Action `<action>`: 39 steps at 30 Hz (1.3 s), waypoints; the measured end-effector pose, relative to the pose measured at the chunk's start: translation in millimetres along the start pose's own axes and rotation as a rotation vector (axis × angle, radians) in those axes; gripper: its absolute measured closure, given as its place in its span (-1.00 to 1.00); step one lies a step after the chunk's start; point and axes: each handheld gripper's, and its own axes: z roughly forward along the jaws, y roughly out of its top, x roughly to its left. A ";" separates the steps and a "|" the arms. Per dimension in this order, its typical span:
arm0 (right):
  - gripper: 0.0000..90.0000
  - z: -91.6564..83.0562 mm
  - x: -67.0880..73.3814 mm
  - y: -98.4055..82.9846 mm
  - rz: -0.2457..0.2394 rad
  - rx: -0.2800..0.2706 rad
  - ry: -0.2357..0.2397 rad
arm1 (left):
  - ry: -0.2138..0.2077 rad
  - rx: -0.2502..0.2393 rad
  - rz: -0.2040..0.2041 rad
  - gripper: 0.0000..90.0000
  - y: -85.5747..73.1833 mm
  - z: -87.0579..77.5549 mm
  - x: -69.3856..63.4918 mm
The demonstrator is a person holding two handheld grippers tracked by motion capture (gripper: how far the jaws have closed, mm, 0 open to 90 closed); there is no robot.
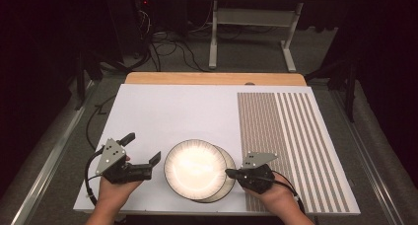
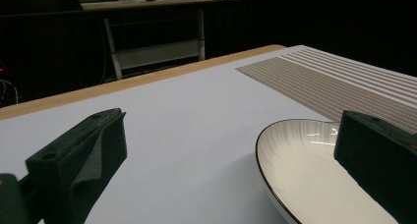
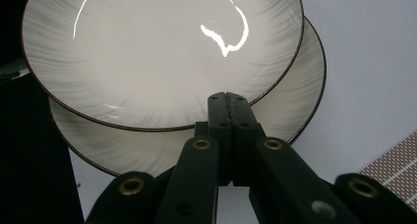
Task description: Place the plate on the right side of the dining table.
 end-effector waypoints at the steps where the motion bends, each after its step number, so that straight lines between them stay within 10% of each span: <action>1: 1.00 0.1 0.0 0.0 0.001 0.000 0.001 | 0.001 0.000 0.001 -1.00 0.1 -0.3 0.2; 28: 1.00 12.7 7.6 5.0 -0.013 0.012 0.031 | -0.030 0.010 -0.029 -1.00 1.2 0.9 0.1; 39: 1.00 20.2 10.9 7.4 -0.021 0.013 0.041 | -0.109 0.159 -0.067 -1.00 -1.9 13.5 -5.6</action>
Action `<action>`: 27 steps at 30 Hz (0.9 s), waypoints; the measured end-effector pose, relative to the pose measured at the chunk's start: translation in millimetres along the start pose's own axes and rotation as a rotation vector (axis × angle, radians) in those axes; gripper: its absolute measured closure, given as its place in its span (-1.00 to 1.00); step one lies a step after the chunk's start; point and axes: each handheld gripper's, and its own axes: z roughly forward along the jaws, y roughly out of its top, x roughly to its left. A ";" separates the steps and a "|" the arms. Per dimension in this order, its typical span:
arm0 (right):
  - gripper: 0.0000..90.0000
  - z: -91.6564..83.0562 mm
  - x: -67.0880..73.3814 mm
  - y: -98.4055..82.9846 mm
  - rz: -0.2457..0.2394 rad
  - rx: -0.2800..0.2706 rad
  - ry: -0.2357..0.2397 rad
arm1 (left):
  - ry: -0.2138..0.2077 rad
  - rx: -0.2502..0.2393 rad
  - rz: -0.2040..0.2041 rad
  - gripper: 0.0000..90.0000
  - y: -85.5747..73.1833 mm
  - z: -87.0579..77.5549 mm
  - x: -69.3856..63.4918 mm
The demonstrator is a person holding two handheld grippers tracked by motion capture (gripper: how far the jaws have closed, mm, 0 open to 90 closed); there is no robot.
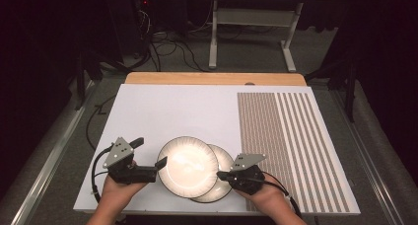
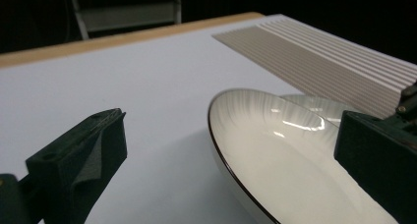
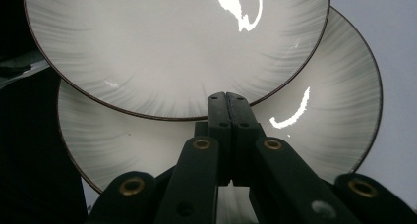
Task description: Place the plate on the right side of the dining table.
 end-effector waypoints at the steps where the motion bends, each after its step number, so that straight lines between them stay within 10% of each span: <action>1: 1.00 0.8 0.6 0.4 -0.003 0.006 -0.003 | -0.011 0.023 -0.004 -1.00 -1.0 2.1 -0.5; 14: 1.00 7.1 4.3 3.8 -0.007 0.013 -0.005 | -0.154 0.261 -0.144 -0.97 -12.3 28.6 -4.6; 27: 1.00 7.9 3.6 4.4 -0.012 0.010 -0.003 | -0.205 0.352 -0.242 -0.28 -15.3 35.3 -5.4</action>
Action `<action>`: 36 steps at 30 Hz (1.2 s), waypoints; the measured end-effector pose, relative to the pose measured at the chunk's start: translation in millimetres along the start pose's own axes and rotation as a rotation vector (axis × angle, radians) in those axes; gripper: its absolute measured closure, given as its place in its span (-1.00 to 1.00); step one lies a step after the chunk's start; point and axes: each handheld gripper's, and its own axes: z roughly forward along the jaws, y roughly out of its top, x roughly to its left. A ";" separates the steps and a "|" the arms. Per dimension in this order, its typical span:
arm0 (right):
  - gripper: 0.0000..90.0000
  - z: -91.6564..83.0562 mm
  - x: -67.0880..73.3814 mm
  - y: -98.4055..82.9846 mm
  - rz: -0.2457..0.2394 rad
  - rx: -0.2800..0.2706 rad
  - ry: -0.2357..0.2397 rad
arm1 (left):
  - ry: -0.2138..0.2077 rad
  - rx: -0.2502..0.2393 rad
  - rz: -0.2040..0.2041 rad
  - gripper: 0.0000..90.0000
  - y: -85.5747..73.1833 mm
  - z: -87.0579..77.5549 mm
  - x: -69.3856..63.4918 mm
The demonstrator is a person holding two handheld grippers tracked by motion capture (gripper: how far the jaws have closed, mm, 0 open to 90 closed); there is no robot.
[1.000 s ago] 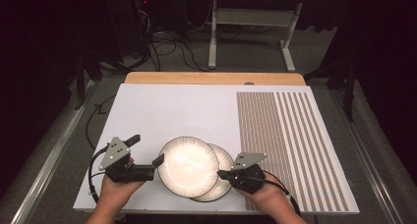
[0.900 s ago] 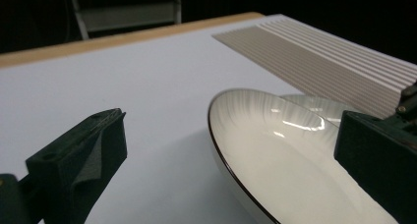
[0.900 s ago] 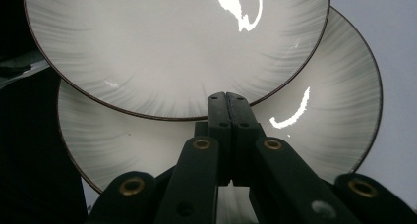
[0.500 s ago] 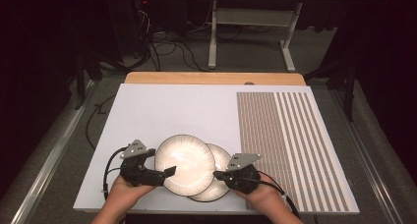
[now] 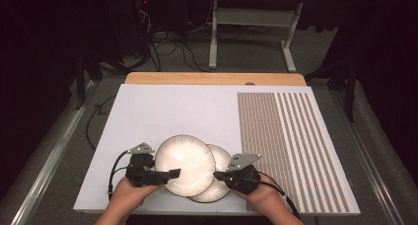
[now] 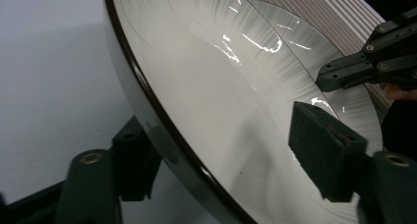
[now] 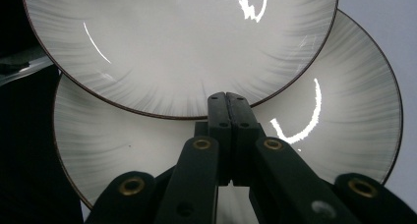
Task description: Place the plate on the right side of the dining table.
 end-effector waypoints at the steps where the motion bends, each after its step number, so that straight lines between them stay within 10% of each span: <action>1: 1.00 -0.1 -0.1 0.0 0.001 0.000 -0.001 | 0.002 0.005 -0.009 -0.21 0.3 0.1 0.0; 12: 1.00 -0.1 -0.2 0.0 0.003 0.004 -0.007 | 0.004 0.025 -0.106 0.24 2.7 -4.4 6.1; 36: 1.00 -7.2 -0.2 0.2 0.008 -0.025 -0.018 | -0.045 -0.056 -0.145 0.52 2.2 -11.9 9.4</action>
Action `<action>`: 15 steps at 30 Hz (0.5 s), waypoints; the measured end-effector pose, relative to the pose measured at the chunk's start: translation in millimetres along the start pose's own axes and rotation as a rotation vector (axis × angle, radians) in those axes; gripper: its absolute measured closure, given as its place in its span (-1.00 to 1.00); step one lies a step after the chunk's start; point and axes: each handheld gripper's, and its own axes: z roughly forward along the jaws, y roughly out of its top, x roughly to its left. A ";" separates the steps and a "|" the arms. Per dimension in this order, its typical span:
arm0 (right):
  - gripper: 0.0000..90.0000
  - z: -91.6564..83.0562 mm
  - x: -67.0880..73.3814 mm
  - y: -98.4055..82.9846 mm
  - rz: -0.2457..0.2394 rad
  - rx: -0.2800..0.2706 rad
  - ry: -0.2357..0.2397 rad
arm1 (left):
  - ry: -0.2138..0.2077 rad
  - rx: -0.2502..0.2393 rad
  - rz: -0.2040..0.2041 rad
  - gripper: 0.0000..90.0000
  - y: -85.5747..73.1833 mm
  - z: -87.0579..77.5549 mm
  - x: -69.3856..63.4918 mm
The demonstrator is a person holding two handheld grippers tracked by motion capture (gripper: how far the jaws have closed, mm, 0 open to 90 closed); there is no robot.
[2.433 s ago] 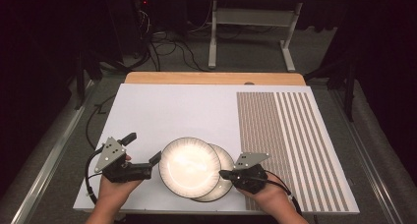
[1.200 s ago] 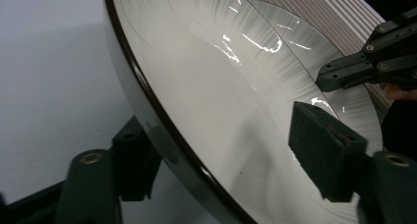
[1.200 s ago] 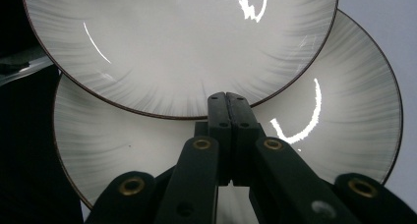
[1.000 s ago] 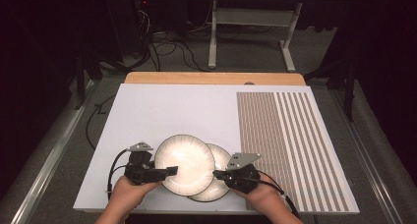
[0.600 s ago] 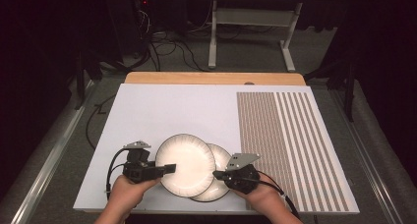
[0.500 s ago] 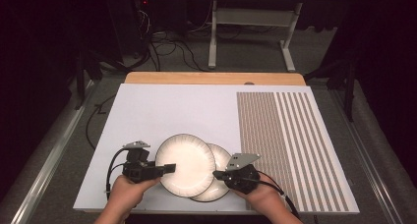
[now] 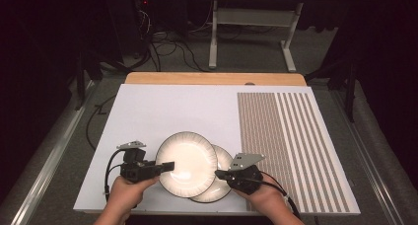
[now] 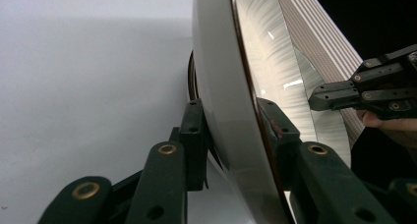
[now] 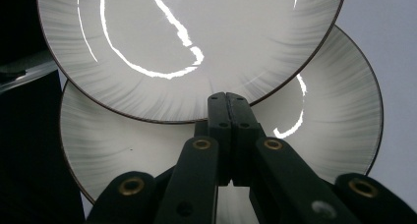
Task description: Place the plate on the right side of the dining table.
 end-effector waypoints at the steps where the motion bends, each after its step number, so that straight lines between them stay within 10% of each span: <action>1: 1.00 -0.4 -0.3 -0.2 -0.003 -0.006 0.001 | -0.001 -0.006 0.002 0.53 -0.1 -0.4 -0.3; 15: 0.98 -22.5 -8.5 -0.7 0.016 -0.079 -0.048 | -0.021 -0.105 0.038 0.68 0.3 -9.1 -5.4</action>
